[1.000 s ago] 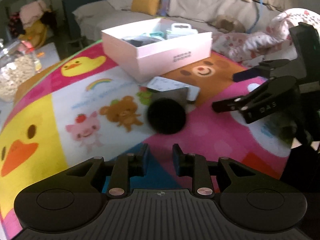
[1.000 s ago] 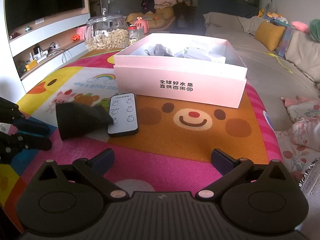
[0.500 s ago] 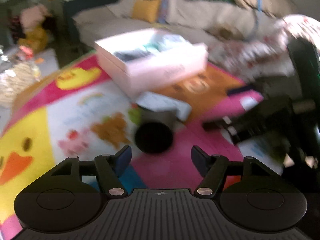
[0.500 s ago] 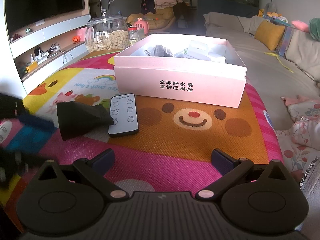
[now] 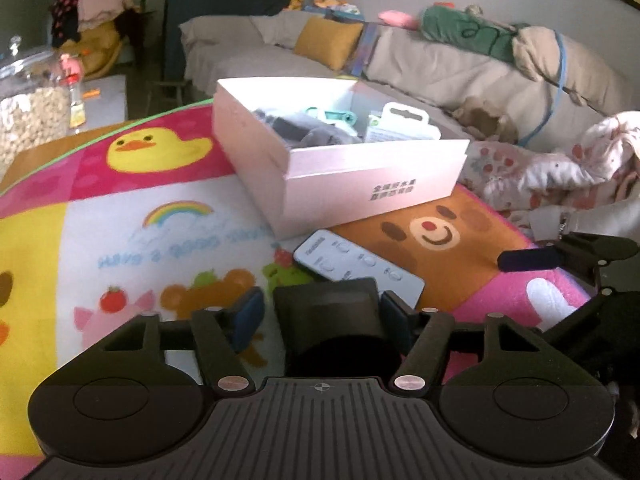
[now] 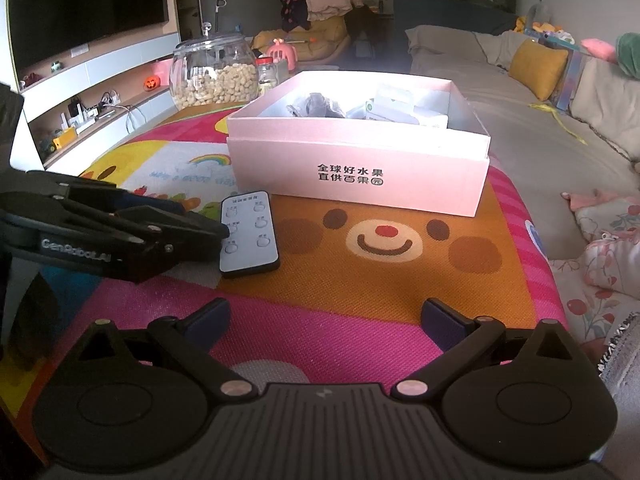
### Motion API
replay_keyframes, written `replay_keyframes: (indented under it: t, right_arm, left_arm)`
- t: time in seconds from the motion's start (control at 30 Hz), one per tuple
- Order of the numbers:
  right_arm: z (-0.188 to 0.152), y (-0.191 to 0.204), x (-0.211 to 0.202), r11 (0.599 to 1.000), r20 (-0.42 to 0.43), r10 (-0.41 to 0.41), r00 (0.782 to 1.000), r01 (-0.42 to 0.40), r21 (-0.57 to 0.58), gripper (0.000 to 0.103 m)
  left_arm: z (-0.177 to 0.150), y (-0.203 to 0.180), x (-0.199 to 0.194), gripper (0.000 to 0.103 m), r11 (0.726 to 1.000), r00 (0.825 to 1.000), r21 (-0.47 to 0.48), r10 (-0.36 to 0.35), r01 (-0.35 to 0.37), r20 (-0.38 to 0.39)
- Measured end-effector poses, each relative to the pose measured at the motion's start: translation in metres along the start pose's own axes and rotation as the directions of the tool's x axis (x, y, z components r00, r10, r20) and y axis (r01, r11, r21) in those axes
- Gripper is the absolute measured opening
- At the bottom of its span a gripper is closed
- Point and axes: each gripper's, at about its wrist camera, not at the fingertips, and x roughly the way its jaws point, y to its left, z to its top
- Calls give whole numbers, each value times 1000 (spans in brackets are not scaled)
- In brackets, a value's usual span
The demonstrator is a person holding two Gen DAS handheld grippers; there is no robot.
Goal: Organize rigid objects
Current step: 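Grasp the white remote with the right gripper while the left holds the black cylinder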
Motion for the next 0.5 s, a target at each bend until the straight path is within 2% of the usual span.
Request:
replay_keyframes:
  t: [0.13,0.2,0.37,0.5]
  right_arm:
    - [11,6,4,999,-2,50,999,-50,-2,97]
    - [18,11,11,998,-8,56,998,-56,-7,96]
    - [43,28,41,998,-38,63,997,-64,-13,87]
    - [54,53,59,993,-32,57,998,-60,-98,71]
  left_arm:
    - [-6,5,-16,63,998,1000,-59,1,-3,-27]
    - [-14,10,-28,62,995,1000,-102,-5,4,-12]
    - [-36,30,-51,62,977,999,-213,0,8,37]
    - [-43,29,-56,63,976,999,-217,6,3,41]
